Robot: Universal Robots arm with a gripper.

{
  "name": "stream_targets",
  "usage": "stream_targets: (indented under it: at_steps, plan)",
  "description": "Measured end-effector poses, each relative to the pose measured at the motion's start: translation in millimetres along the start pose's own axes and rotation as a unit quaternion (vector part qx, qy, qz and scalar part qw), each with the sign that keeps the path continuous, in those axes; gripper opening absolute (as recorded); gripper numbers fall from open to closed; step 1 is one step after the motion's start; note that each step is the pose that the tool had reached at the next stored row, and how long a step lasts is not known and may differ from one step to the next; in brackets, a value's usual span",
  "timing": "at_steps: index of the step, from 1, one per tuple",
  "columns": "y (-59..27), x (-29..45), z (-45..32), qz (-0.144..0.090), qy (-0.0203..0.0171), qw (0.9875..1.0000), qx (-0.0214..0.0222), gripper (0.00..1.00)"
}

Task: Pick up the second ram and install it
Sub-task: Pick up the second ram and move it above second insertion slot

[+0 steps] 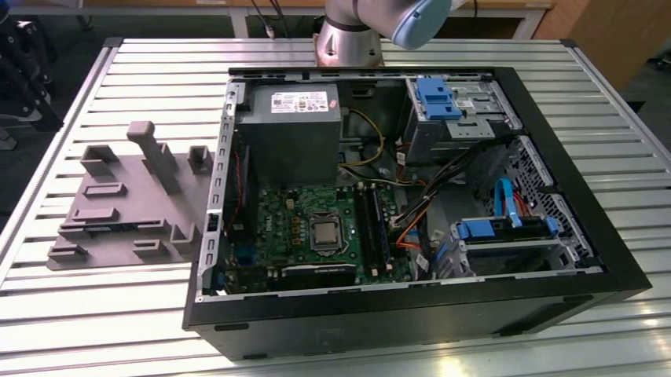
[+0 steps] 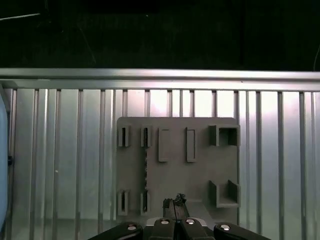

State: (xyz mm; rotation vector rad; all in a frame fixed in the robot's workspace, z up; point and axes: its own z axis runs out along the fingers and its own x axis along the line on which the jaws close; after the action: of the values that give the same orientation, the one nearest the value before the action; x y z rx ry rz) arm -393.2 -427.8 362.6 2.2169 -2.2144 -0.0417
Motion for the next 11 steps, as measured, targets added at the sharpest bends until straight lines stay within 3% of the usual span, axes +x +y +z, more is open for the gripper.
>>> stream_targets:
  at_steps: [3,11]
  plan:
    - [0.0,0.0,0.5,-0.021,0.0005,0.9998,-0.0003,0.11]
    - [0.0,0.0,0.7,-0.022,0.0005,0.9998,-0.0003,0.11]
